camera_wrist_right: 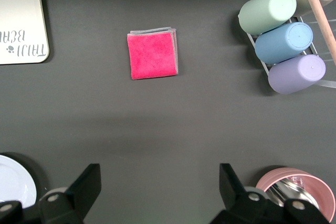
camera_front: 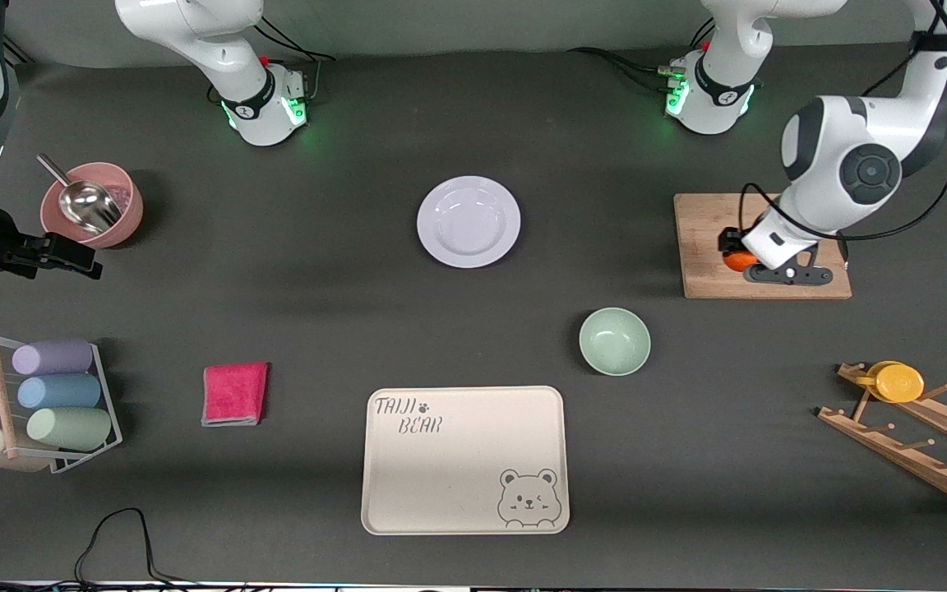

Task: Place orange and plate with both arms
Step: 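Carry the orange with the left gripper onto the white plate, then release the orange on the plate while the right gripper grasps the plate rim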

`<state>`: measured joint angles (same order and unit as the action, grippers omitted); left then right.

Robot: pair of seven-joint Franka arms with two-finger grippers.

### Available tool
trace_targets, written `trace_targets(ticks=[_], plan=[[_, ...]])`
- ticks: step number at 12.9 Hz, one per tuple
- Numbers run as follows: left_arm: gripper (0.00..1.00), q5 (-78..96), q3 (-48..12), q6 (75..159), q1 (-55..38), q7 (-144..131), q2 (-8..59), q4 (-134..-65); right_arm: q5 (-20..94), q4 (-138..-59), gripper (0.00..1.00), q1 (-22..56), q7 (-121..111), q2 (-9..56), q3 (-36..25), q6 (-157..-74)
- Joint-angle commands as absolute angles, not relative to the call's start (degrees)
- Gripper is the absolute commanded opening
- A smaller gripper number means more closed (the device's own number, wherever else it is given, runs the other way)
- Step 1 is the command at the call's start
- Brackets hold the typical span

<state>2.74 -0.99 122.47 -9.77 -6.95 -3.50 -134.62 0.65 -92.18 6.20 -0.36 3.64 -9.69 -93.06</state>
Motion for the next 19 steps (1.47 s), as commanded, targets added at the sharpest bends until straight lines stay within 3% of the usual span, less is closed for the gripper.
trace_targets(ticks=[1,4,8,14,19], plan=[[0.45,5.9,-6.6,116.1,-10.9,-17.8,-3.6,-128.5,-0.7,-93.2,1.00,6.1,-0.3,2.2,-9.3,-92.4],[0.45,9.5,-17.3,114.6,-12.0,-33.3,-2.8,-123.8,-0.7,-93.2,1.00,6.1,-0.3,2.2,-9.3,-92.4],[0.45,9.7,-28.3,117.2,-15.4,-50.8,5.2,-115.2,-0.6,-96.3,1.00,6.2,0.1,-0.4,-9.1,-92.7],[0.45,4.6,-28.7,134.8,-28.6,-61.9,19.6,-113.1,0.3,-114.2,1.00,15.6,12.9,-14.6,-9.1,-99.8],[0.47,-12.3,-28.5,139.4,-33.8,-76.6,31.3,-110.6,2.4,-118.7,1.00,22.2,21.7,-16.8,-8.9,-103.1]])
